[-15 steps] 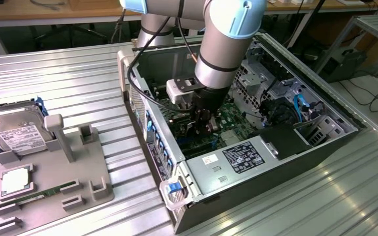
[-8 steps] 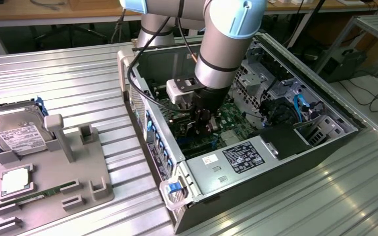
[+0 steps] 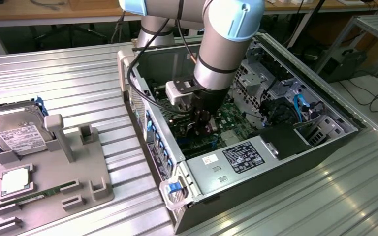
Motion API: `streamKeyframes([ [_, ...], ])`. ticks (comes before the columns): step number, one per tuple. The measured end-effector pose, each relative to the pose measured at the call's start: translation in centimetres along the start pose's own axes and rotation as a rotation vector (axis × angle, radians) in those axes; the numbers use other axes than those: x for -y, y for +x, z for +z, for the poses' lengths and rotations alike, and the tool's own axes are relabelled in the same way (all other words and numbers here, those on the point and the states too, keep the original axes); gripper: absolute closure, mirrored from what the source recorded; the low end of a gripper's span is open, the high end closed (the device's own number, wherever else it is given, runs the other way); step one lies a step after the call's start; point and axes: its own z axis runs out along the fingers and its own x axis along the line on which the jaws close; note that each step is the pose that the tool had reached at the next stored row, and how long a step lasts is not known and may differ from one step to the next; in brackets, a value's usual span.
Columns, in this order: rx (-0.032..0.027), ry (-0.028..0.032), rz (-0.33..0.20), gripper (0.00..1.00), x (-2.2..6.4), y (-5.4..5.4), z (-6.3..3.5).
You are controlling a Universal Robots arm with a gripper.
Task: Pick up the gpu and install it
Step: 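Press down on the gpu until it lock into place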
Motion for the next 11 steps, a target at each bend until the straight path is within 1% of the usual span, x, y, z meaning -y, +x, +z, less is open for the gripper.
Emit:
streamKeyframes([
  [9, 0.0002, 0.0001, 0.0, 0.73, 0.0, 0.0, 0.03],
  [10, -0.0005, -0.0001, 0.0, 0.73, 0.0, 0.01, 0.18],
  [11, 0.0005, 0.0003, 0.0, 0.73, -0.01, 0.0, 0.36],
])
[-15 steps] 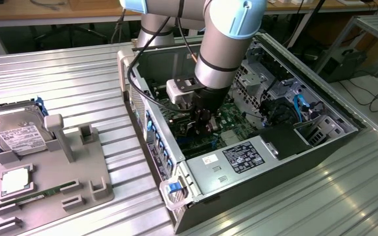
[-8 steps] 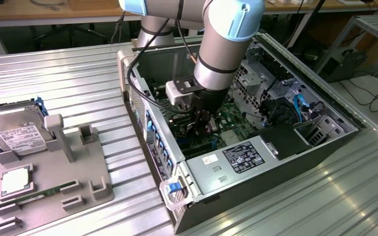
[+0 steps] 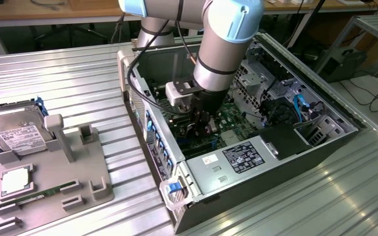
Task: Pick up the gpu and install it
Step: 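Press down on the gpu until it lock into place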
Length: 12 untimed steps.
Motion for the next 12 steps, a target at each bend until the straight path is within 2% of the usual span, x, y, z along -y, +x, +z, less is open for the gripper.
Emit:
streamKeyframes([
  [3, -0.0023, -0.0009, 0.0, 0.73, -0.02, 0.04, 0.43],
  [6, -0.0004, -0.0002, 0.0, 0.73, -0.01, 0.02, 0.53],
  [12, -0.0004, -0.0002, 0.0, 0.73, -0.01, 0.02, 0.53],
])
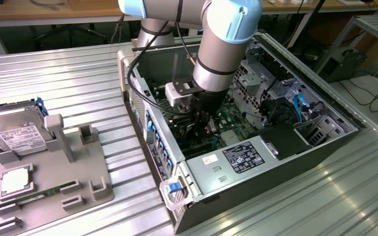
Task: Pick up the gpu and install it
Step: 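Press down on the gpu until it lock into place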
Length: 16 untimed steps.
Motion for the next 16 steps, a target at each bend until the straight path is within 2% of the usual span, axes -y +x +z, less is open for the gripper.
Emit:
streamKeyframes([
  [2, 0.0017, 0.0001, 0.0, 0.73, 0.0, 0.0, 0.03],
  [3, 0.0062, 0.0024, 0.0, 0.71, 0.02, -0.1, 0.24],
  [4, 0.0014, 0.0006, 0.0, 0.71, 0.0, 0.0, 0.07],
  [5, 0.0005, 0.0002, 0.0, 0.71, -0.01, 0.0, 0.02],
  [6, 0.0002, 0.0001, 0.0, 0.65, 0.0, 0.0, -0.02],
  [8, 0.0004, 0.0006, 0.0, 0.65, 0.0, 0.0, -0.3],
  [10, -0.0003, 0.0017, 0.0, 0.65, -0.04, -0.1, -1.44],
  [16, 0.0003, 0.0052, 0.0, 0.65, -0.09, -0.2, -4.08],
])
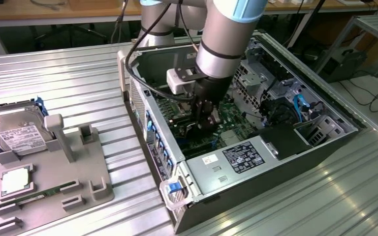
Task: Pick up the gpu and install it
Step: 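Press down on the gpu until it lock into place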
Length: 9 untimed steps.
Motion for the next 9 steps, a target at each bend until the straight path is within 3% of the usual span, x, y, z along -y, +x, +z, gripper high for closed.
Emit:
streamKeyframes([
  [4, -0.0002, 0.0023, 0.0, 0.65, -0.04, -0.1, -2.29],
  [7, -0.0001, 0.0025, 0.0, 0.65, -0.04, -0.1, -2.4],
  [8, -0.0001, 0.0025, 0.0, 0.73, -0.04, -0.1, -2.4],
  [9, -0.0001, 0.0024, 0.0, 0.73, -0.04, -0.1, -2.4],
])
